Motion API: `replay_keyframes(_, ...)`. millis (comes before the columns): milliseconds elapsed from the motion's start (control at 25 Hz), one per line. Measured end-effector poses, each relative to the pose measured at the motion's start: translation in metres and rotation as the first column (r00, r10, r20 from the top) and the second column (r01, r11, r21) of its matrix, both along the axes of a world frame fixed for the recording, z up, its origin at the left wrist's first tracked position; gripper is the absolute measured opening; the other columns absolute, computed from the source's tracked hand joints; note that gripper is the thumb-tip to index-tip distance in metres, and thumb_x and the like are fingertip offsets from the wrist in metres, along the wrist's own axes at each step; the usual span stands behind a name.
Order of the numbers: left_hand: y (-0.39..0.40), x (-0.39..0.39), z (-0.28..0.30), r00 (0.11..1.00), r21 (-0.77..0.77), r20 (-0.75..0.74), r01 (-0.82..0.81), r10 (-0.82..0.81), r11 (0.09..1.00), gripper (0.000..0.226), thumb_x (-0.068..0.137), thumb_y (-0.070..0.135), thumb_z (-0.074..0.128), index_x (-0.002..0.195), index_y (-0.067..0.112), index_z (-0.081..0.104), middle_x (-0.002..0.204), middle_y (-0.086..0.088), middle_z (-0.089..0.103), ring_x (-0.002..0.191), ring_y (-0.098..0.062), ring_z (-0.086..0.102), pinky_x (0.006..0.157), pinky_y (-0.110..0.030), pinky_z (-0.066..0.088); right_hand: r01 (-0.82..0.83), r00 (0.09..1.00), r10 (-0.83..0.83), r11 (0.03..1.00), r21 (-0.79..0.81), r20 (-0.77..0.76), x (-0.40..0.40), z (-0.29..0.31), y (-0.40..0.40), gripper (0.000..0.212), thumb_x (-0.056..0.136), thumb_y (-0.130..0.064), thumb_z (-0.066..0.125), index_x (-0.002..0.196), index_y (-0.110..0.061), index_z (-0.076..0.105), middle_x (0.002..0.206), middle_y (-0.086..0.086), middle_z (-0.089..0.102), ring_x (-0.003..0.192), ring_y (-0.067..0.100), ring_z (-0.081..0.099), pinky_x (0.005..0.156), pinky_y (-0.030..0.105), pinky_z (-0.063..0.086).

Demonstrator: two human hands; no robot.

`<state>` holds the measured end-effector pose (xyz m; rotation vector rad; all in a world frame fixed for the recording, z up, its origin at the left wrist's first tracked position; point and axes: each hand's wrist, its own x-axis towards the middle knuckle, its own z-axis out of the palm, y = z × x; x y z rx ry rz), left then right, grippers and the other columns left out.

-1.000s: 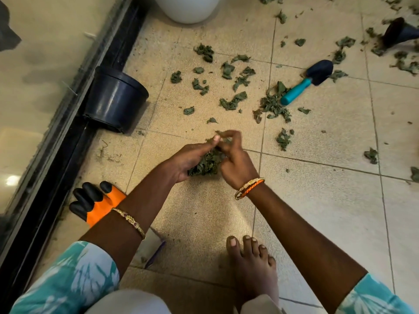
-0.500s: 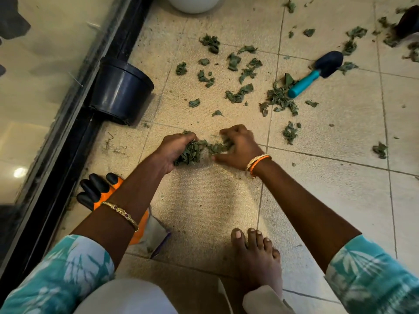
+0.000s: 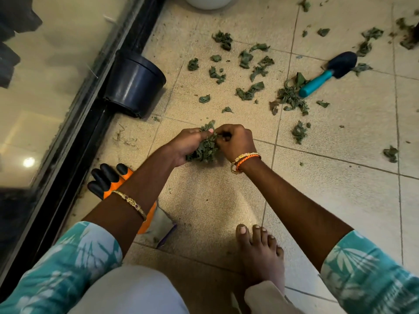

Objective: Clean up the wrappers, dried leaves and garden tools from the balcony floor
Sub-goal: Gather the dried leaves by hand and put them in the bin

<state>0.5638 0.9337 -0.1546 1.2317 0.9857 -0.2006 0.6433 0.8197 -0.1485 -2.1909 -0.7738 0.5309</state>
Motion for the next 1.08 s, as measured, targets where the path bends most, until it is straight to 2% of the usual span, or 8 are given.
replay_keyframes(120,0.0,0.002,0.004,0.999,-0.003,0.024,-0.026,0.026,1.0,0.038,0.09,0.031,0.063,0.116,0.004,0.06,0.113,-0.017,0.067,0.1,-0.028,0.065,0.094,-0.044,0.051,-0.094,0.994,0.093,0.995,-0.013,-0.061,-0.008,0.011,0.001,0.045,0.08,0.005,0.05,0.122,-0.008,0.055,0.104,0.014,0.066,0.091,0.025,0.062,0.073,0.02,0.046)
replay_keyframes(200,0.004,0.0,0.007,0.998,0.058,0.027,-0.051,0.049,0.997,0.029,0.086,0.029,0.067,0.106,0.008,0.064,0.108,-0.014,0.068,0.103,-0.029,0.064,0.097,-0.046,0.049,-0.095,0.99,0.098,0.995,0.033,-0.101,0.001,0.017,-0.001,0.046,0.078,0.01,0.048,0.12,-0.008,0.055,0.102,0.012,0.065,0.087,0.019,0.059,0.063,0.01,0.044)
replay_keyframes(280,0.012,-0.004,0.011,0.993,0.078,0.027,-0.119,0.117,0.99,0.02,0.089,0.024,0.063,0.1,0.007,0.064,0.1,-0.013,0.069,0.092,-0.027,0.067,0.081,-0.04,0.056,0.002,0.996,0.005,0.997,0.081,-0.091,0.022,0.016,0.001,0.039,0.078,0.011,0.046,0.109,-0.005,0.062,0.108,0.009,0.065,0.092,0.017,0.058,0.062,0.006,0.042)
replay_keyframes(400,0.027,-0.014,0.009,0.984,0.023,0.024,-0.179,0.178,0.984,0.025,0.094,0.023,0.056,0.11,0.004,0.062,0.101,-0.015,0.069,0.077,-0.024,0.068,0.05,-0.028,0.054,0.035,0.999,-0.036,0.999,-0.015,-0.04,0.055,0.0,0.006,0.037,0.081,0.001,0.049,0.116,-0.006,0.06,0.121,0.012,0.058,0.11,0.026,0.055,0.079,0.022,0.044)
replay_keyframes(640,0.045,-0.03,0.01,0.973,-0.023,0.06,-0.222,0.223,0.975,0.014,0.091,0.018,0.056,0.097,0.011,0.066,0.096,-0.013,0.069,0.083,-0.028,0.068,0.071,-0.039,0.056,-0.279,0.955,0.295,0.933,-0.228,0.035,0.062,-0.032,0.031,0.065,0.083,-0.021,0.057,0.14,-0.003,0.034,0.149,0.017,0.024,0.136,0.031,0.027,0.108,0.029,0.027)
replay_keyframes(800,0.044,-0.035,0.013,0.973,0.013,0.004,-0.229,0.229,0.973,0.018,0.09,0.024,0.045,0.087,0.013,0.06,0.082,-0.007,0.061,0.066,-0.02,0.061,0.056,-0.029,0.05,-0.366,0.896,0.411,0.898,-0.244,0.167,0.015,-0.046,0.013,0.065,0.088,-0.039,0.059,0.136,0.001,0.041,0.148,0.022,0.026,0.137,0.035,0.025,0.113,0.038,0.026)
replay_keyframes(920,0.041,-0.041,0.015,0.956,-0.023,0.003,-0.292,0.292,0.956,0.023,0.087,0.032,0.045,0.081,0.014,0.058,0.073,-0.004,0.059,0.058,-0.018,0.058,0.058,-0.028,0.048,-0.388,0.807,0.41,0.911,-0.142,0.426,-0.019,-0.066,-0.018,0.045,0.082,-0.016,0.07,0.119,0.006,0.057,0.127,0.029,0.051,0.117,0.043,0.049,0.097,0.049,0.046)
replay_keyframes(1080,0.048,-0.049,0.004,0.919,0.057,-0.038,-0.391,0.393,0.919,0.042,0.082,0.053,0.056,0.092,0.013,0.065,0.084,-0.007,0.069,0.081,-0.026,0.065,0.086,-0.041,0.051,-0.43,0.755,0.416,0.898,-0.096,0.507,-0.017,-0.066,-0.023,0.02,0.067,0.011,0.071,0.084,0.001,0.07,0.085,0.017,0.067,0.076,0.035,0.06,0.061,0.033,0.053)
